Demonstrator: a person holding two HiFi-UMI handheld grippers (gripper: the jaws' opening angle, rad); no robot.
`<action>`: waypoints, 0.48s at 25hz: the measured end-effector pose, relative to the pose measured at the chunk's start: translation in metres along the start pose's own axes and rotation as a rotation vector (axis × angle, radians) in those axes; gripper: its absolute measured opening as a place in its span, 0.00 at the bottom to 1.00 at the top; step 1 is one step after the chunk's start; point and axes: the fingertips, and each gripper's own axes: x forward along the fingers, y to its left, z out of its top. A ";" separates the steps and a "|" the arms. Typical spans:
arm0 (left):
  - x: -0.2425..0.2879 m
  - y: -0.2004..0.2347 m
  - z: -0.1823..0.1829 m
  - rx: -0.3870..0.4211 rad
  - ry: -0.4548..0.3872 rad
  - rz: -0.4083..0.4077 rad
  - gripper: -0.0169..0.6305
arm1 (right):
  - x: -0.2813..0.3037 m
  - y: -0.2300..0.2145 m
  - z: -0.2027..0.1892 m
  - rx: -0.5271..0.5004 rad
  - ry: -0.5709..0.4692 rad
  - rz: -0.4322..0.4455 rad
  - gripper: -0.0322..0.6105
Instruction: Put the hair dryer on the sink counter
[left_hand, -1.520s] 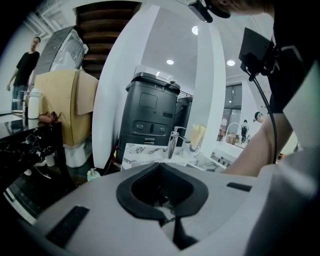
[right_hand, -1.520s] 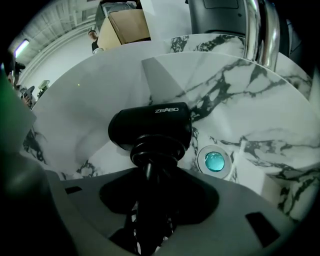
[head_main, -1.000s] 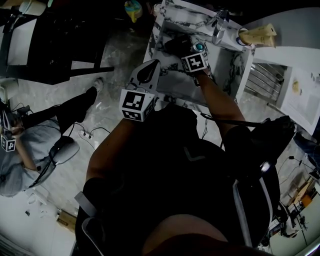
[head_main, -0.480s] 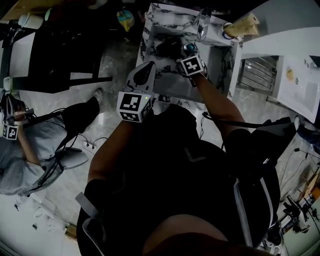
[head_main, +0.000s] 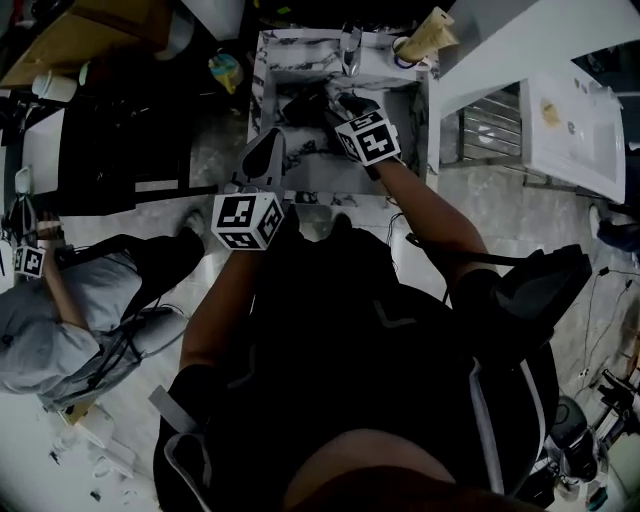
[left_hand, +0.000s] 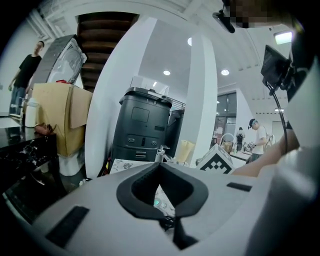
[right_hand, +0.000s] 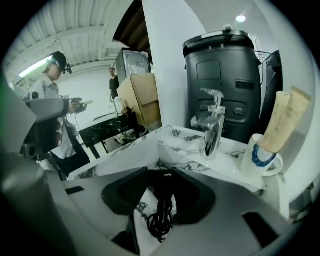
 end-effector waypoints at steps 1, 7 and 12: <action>-0.003 -0.005 0.003 -0.006 -0.008 -0.003 0.03 | -0.010 0.001 0.006 0.000 -0.023 -0.004 0.29; -0.015 -0.023 0.012 0.029 -0.017 -0.019 0.03 | -0.072 0.008 0.044 0.018 -0.192 -0.028 0.16; -0.027 -0.037 0.025 0.066 -0.052 -0.033 0.03 | -0.119 0.016 0.063 0.044 -0.306 -0.040 0.12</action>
